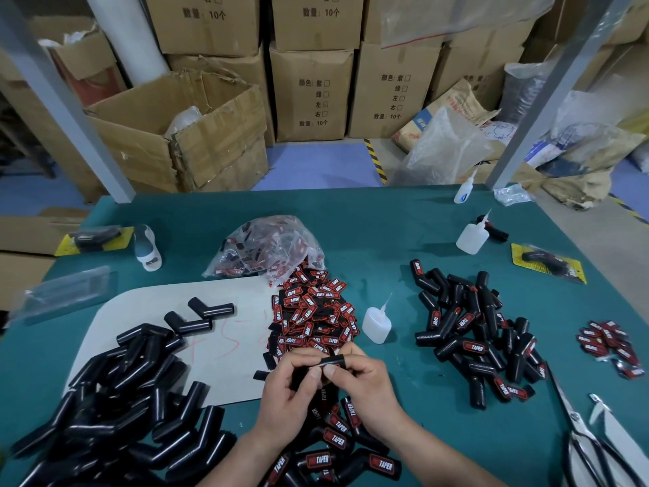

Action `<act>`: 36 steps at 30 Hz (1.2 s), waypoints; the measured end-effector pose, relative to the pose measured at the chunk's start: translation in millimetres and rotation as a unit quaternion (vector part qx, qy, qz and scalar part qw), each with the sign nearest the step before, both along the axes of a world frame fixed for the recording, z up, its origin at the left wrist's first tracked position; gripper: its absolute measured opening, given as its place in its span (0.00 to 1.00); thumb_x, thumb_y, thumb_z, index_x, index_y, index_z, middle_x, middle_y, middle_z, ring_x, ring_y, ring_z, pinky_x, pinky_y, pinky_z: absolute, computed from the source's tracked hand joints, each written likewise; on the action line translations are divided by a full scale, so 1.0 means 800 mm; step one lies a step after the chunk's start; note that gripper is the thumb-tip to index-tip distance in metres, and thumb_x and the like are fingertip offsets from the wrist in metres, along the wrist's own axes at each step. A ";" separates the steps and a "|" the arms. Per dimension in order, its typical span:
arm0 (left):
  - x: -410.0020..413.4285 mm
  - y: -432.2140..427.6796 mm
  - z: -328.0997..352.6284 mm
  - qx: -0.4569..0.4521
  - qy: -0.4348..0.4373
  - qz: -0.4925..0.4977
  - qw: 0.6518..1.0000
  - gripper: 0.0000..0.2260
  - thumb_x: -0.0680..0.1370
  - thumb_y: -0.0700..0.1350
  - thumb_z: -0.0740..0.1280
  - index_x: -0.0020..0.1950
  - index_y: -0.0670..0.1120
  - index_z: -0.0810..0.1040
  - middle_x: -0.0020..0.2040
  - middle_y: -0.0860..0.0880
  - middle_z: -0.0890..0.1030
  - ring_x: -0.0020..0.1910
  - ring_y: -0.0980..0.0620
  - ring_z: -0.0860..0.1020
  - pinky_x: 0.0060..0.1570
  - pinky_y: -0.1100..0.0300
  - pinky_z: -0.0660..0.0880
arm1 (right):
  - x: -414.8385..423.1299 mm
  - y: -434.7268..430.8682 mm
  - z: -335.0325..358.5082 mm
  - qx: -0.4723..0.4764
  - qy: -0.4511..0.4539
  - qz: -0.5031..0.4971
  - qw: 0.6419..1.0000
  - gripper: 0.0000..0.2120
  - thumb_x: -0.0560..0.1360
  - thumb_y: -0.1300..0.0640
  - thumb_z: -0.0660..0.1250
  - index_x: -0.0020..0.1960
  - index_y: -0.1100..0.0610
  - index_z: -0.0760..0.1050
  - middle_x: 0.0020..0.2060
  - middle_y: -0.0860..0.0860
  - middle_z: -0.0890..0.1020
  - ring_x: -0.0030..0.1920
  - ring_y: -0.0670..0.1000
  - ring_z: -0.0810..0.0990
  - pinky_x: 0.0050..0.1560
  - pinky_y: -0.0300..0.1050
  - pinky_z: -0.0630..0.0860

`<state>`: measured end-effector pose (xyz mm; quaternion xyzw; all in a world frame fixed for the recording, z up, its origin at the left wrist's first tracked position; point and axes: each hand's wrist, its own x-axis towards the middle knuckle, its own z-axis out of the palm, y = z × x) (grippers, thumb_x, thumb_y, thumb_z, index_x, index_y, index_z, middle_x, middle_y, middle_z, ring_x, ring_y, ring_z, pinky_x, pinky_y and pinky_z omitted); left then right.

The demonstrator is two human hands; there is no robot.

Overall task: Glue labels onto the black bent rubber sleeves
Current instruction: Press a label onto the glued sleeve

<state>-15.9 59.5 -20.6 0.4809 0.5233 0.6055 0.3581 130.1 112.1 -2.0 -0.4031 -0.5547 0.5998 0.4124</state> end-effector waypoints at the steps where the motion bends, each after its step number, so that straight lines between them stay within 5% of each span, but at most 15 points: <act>1: 0.000 0.001 -0.001 -0.002 0.015 -0.005 1.000 0.07 0.77 0.48 0.70 0.53 0.57 0.80 0.56 0.54 0.83 0.57 0.49 0.82 0.55 0.55 0.80 | 0.000 0.001 0.000 -0.004 0.005 -0.010 1.000 0.13 0.68 0.49 0.75 0.39 0.60 0.85 0.36 0.48 0.75 0.40 0.48 0.74 0.44 0.43 0.72; 5: 0.002 0.003 -0.004 -0.024 0.020 -0.003 1.000 0.10 0.73 0.49 0.71 0.53 0.58 0.79 0.58 0.54 0.83 0.58 0.52 0.82 0.59 0.60 0.77 | 0.001 0.003 -0.001 -0.006 0.000 -0.001 1.000 0.12 0.69 0.49 0.73 0.37 0.58 0.84 0.34 0.45 0.74 0.38 0.45 0.73 0.42 0.40 0.70; 9: -0.004 0.003 -0.011 -0.037 -0.042 0.002 0.998 0.13 0.73 0.47 0.70 0.54 0.41 0.78 0.56 0.45 0.83 0.57 0.43 0.82 0.57 0.43 0.80 | 0.008 0.008 0.002 0.047 -0.057 0.054 0.996 0.07 0.73 0.53 0.72 0.39 0.56 0.83 0.38 0.55 0.74 0.39 0.48 0.72 0.42 0.44 0.70; 12: -0.004 0.004 -0.011 -0.041 -0.048 0.006 0.998 0.14 0.74 0.48 0.71 0.52 0.38 0.78 0.55 0.42 0.83 0.56 0.40 0.82 0.57 0.40 0.79 | 0.010 0.009 0.003 0.048 -0.075 0.066 0.994 0.05 0.72 0.54 0.74 0.42 0.55 0.84 0.37 0.47 0.73 0.38 0.45 0.71 0.39 0.40 0.68; 19: 0.000 0.002 -0.007 -0.034 -0.051 0.001 0.998 0.11 0.75 0.47 0.69 0.49 0.38 0.77 0.55 0.44 0.83 0.54 0.47 0.82 0.55 0.58 0.78 | 0.005 0.002 0.003 0.045 -0.055 0.065 0.995 0.05 0.72 0.55 0.77 0.38 0.49 0.84 0.36 0.52 0.71 0.36 0.46 0.69 0.37 0.42 0.67; 26: 0.003 0.002 -0.005 -0.039 -0.046 0.021 0.998 0.10 0.75 0.45 0.69 0.48 0.38 0.77 0.55 0.44 0.83 0.53 0.48 0.83 0.53 0.58 0.79 | 0.005 0.001 0.003 0.057 -0.061 0.058 0.995 0.05 0.72 0.54 0.76 0.38 0.48 0.84 0.36 0.52 0.72 0.36 0.46 0.70 0.38 0.41 0.68; 29: 0.001 0.004 -0.011 -0.066 -0.060 0.027 0.996 0.02 0.78 0.34 0.69 0.49 0.38 0.78 0.54 0.42 0.84 0.52 0.46 0.83 0.47 0.57 0.81 | 0.008 0.006 0.004 0.057 -0.068 0.075 0.993 0.05 0.73 0.52 0.75 0.41 0.53 0.85 0.36 0.47 0.75 0.38 0.44 0.73 0.40 0.40 0.70; 36: -0.006 0.008 -0.010 -0.075 -0.059 0.037 0.995 0.09 0.77 0.26 0.69 0.51 0.39 0.80 0.53 0.41 0.84 0.52 0.50 0.84 0.48 0.64 0.80 | 0.013 0.019 -0.003 0.050 -0.046 0.033 0.997 0.05 0.71 0.58 0.77 0.40 0.60 0.85 0.36 0.54 0.79 0.37 0.47 0.75 0.40 0.42 0.71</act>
